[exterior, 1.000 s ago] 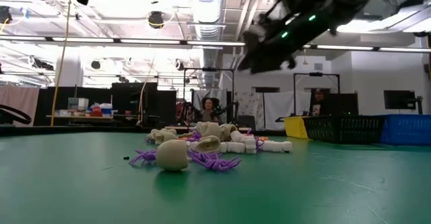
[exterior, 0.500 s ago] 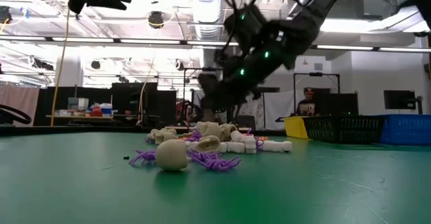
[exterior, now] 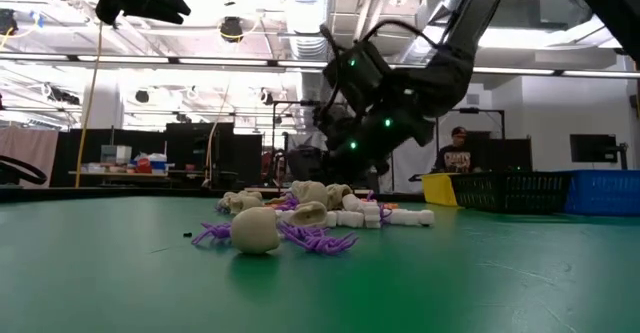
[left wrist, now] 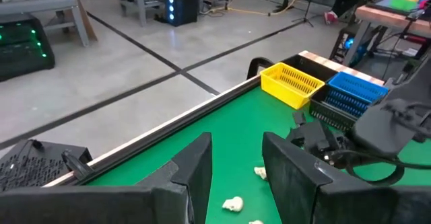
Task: Sort Halloween decoration
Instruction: Put the gray skull toy into the top black basket
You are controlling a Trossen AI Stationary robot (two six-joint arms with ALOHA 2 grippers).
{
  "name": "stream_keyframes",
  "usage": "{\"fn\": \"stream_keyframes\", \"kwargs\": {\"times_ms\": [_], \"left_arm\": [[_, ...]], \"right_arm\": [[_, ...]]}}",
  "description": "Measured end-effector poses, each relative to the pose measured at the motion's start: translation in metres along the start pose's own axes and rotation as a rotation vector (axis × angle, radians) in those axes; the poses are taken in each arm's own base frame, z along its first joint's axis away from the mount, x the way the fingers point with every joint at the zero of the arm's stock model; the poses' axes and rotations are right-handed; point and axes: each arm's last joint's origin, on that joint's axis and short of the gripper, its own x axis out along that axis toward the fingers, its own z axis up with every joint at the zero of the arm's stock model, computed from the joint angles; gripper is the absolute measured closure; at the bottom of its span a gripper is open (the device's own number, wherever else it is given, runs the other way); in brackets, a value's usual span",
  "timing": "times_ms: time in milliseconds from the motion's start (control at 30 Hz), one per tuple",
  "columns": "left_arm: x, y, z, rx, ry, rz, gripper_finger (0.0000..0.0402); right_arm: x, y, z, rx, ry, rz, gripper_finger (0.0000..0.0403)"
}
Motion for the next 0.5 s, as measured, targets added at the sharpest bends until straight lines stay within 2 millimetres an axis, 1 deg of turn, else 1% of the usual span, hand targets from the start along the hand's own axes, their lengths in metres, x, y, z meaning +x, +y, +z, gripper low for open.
{"fn": "stream_keyframes", "kwargs": {"times_ms": [133, 367, 500], "left_arm": [[0.0, 0.0, 0.0, -0.001, -0.004, 0.012, 0.028], [0.001, -0.001, -0.001, -0.016, -0.001, 0.016, 0.028], [0.005, -0.004, -0.003, -0.015, 0.007, 0.038, 0.028]], "right_arm": [[0.007, -0.001, -0.009, 0.035, 0.021, 0.023, 0.0159], [0.013, -0.008, -0.009, 0.074, 0.045, 0.03, 0.016], [0.016, -0.014, -0.01, 0.123, 0.08, 0.022, 0.0179]]}}
